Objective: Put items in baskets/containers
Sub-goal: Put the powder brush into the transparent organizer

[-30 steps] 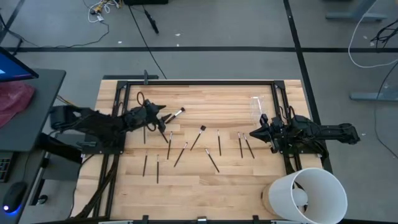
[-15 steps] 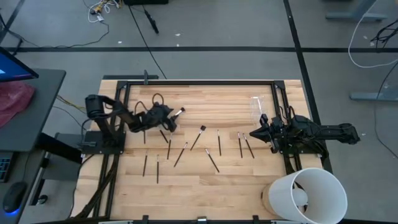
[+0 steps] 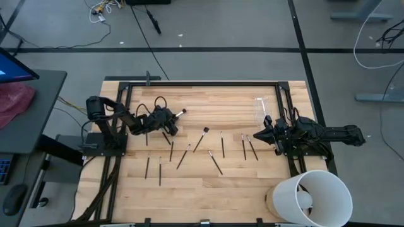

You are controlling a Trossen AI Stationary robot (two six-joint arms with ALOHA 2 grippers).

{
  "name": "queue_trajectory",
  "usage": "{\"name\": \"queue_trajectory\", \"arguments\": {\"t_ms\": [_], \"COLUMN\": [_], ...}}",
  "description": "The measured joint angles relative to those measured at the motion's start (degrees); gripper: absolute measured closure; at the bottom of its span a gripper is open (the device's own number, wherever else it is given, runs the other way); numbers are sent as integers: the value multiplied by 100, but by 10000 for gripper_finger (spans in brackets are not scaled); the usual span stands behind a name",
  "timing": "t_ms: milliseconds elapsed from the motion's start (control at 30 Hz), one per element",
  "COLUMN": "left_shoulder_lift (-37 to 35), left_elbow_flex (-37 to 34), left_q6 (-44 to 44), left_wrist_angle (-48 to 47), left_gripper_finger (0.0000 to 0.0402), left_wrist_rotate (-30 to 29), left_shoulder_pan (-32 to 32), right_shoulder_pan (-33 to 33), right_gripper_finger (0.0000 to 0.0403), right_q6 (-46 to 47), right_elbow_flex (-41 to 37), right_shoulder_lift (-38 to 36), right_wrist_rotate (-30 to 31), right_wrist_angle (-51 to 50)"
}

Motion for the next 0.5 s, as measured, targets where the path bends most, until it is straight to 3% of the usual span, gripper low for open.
{"name": "queue_trajectory", "arguments": {"t_ms": [100, 333, 500], "left_shoulder_lift": [-2, -8, -25], "left_elbow_flex": [-6, -52, -40], "left_q6": [6, -54, -202], "left_wrist_angle": [-37, 518, 1852], "left_gripper_finger": [356, 356, 356], "left_wrist_rotate": [103, 543, 1368], "left_shoulder_pan": [0, -4, -12], "right_shoulder_pan": [-1, -1, 1], "right_gripper_finger": [382, 382, 382], "right_q6": [1, 0, 1], "right_elbow_flex": [2, 1, 1], "right_shoulder_lift": [0, 0, 0], "right_wrist_rotate": [0, 0, 0], "right_wrist_angle": [0, 0, 0]}}
